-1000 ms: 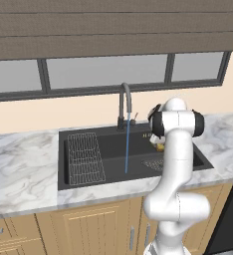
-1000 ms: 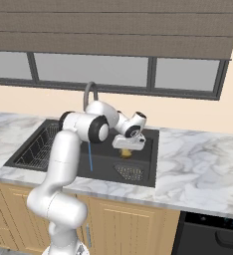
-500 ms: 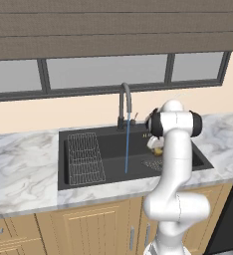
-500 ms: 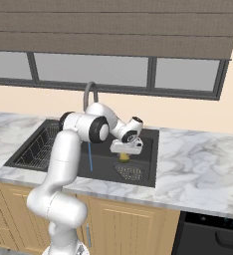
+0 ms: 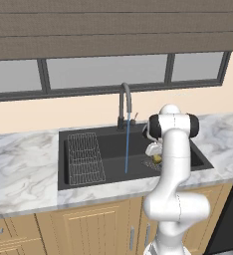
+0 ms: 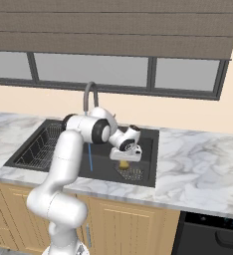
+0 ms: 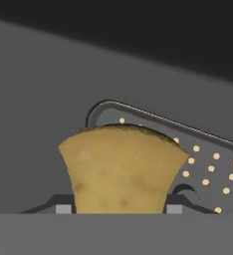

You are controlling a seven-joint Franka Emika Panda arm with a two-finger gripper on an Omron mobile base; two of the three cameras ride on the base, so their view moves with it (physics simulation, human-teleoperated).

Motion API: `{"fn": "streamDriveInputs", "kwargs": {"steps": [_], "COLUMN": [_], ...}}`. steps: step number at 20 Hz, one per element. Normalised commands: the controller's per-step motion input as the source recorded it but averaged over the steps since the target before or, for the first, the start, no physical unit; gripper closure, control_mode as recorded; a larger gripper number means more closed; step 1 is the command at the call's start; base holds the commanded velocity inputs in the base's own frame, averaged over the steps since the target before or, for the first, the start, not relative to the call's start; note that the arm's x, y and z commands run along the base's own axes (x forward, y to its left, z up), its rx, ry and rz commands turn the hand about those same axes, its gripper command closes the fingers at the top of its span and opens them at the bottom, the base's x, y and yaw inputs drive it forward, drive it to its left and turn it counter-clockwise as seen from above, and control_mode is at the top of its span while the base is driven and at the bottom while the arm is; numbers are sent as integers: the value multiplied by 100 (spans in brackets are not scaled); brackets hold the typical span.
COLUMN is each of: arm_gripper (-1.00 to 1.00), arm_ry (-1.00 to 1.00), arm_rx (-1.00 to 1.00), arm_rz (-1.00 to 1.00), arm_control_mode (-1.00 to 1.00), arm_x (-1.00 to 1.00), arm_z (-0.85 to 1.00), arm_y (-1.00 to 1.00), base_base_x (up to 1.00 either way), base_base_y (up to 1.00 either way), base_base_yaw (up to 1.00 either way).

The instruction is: Soak the sponge with water for a few seconds and then drop it inside the sink.

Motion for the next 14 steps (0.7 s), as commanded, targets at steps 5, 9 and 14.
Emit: {"fn": "streamDriveInputs", "kwargs": {"steps": [5, 9, 14], "arm_gripper": [100, 100, -100], "arm_ry": [-1, 0, 0], "arm_rx": [-5, 0, 0], "arm_rz": [-5, -1, 0], "arm_control_mode": [-100, -100, -100], "arm_x": [-2, 0, 0], "arm_z": [-46, 0, 0], "arm_y": [2, 0, 2], "base_base_x": [0, 0, 0], "base_base_y": [0, 0, 0], "base_base_yaw": [0, 0, 0]}}
